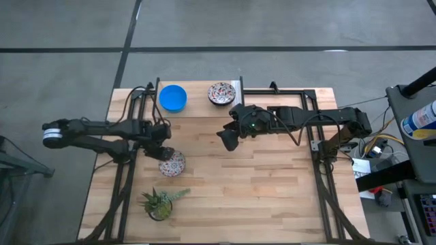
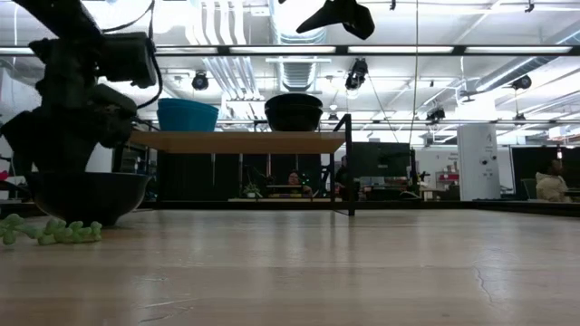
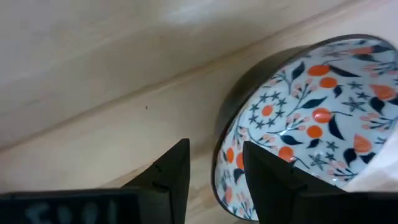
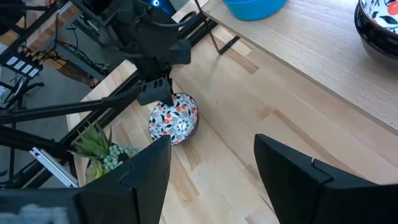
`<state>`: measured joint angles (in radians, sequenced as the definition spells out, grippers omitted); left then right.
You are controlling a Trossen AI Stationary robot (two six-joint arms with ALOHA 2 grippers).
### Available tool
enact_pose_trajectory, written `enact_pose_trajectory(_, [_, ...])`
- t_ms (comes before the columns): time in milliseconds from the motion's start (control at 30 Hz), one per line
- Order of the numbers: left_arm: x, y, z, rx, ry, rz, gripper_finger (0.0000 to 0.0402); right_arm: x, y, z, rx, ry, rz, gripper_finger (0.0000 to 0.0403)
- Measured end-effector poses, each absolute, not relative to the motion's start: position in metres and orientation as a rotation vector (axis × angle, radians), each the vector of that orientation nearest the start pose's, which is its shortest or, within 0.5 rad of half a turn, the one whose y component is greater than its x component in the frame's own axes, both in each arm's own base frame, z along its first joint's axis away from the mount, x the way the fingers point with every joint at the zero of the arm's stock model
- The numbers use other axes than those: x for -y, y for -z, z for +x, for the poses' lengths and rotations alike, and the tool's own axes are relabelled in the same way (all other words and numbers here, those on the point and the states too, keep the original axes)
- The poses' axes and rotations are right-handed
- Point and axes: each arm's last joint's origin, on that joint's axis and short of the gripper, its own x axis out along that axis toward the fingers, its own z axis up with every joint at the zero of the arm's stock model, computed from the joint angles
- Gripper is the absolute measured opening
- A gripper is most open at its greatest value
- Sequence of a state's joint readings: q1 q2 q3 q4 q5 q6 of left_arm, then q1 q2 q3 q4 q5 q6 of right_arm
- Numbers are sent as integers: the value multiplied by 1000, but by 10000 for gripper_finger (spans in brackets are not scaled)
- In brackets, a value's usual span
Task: Pick & Place Mini bowls
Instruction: Stack the white patterned bowl on the white patterned bowls on the shelf
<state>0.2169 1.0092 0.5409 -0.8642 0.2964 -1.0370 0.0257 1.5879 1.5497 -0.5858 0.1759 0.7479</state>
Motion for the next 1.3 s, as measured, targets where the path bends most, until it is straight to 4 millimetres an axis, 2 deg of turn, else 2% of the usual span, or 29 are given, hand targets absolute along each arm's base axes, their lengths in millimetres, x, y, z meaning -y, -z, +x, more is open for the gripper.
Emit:
enact_pose_trajectory(200, [-22, -166, 142, -1246, -652, -1240, 119, -4, -362, 350, -535, 369, 659, 226])
enact_pose_trajectory(433, [-23, -165, 147, -1187, -626, -1260, 16, -4, -362, 350, -535, 371, 659, 226])
enact_pose_trajectory(600, [-26, -174, 159, -1068, -587, -1291, 8, -4, -362, 350, -533, 374, 669, 226])
enact_pose_trajectory(767, [-27, -199, 174, -942, -555, -1270, 5, -4, -362, 350, -526, 390, 726, 226])
enact_pose_trajectory(1033, [-32, -266, 197, -712, -510, -1205, 5, -4, -360, 349, -520, 432, 845, 226])
enact_pose_trajectory(1200, [-35, -292, 211, -683, -496, -1166, 4, -4, -360, 349, -515, 439, 870, 226])
enact_pose_trajectory(1300, [-35, -301, 219, -723, -498, -1126, 4, -4, -360, 348, -516, 450, 893, 226])
